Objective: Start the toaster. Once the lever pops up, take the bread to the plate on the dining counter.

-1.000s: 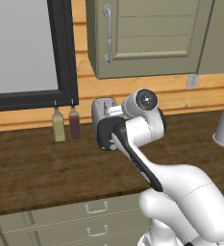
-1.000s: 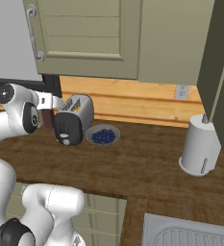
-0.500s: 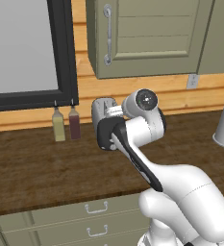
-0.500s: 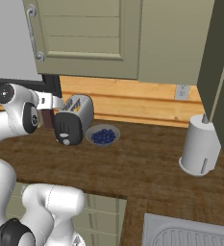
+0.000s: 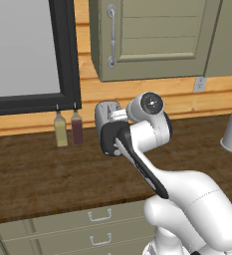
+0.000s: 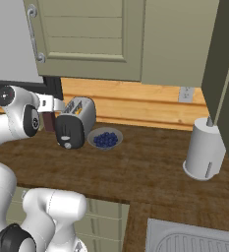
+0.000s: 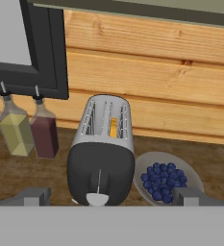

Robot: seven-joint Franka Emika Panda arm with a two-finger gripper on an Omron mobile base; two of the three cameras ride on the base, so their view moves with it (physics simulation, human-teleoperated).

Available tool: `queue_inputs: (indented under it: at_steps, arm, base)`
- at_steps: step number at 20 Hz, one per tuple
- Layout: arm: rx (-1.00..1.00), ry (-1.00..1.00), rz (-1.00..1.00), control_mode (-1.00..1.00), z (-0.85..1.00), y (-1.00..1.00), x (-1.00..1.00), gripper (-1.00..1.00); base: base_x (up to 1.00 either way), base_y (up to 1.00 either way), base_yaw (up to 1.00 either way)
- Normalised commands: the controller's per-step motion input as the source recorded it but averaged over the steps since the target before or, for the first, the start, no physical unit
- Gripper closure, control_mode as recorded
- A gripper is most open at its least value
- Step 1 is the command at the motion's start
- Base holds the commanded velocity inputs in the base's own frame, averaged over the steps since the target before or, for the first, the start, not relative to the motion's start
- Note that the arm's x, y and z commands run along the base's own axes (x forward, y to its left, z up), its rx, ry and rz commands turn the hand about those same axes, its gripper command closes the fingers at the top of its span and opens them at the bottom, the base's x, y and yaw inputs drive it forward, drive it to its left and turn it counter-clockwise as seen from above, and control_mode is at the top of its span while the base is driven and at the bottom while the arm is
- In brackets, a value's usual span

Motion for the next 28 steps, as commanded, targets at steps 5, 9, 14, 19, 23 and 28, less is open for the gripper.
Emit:
queue_inputs:
  at_steps: [5,9,14,19,23,28]
  arm:
    - [0.0,0.0,0.0,-1.0,0.0,0.0,0.0,-1.0]
    - [0.0,0.0,0.0,-1.0,0.0,0.0,0.0,-1.0]
    - [0.0,0.0,0.0,-1.0,0.0,0.0,0.0,-1.0]
    - [0.0,0.0,0.0,-1.0,0.0,0.0,0.0,-1.0]
    - [0.0,0.0,0.0,-1.0,0.0,0.0,0.0,-1.0]
    - [0.0,0.0,0.0,-1.0,0.0,0.0,0.0,-1.0]
  base:
    - [0.0,0.0,0.0]
    - [0.0,0.0,0.0]
    - [0.0,0.0,0.0]
    - [0.0,0.0,0.0]
    - [0.0,0.0,0.0]
    - [0.0,0.0,0.0]
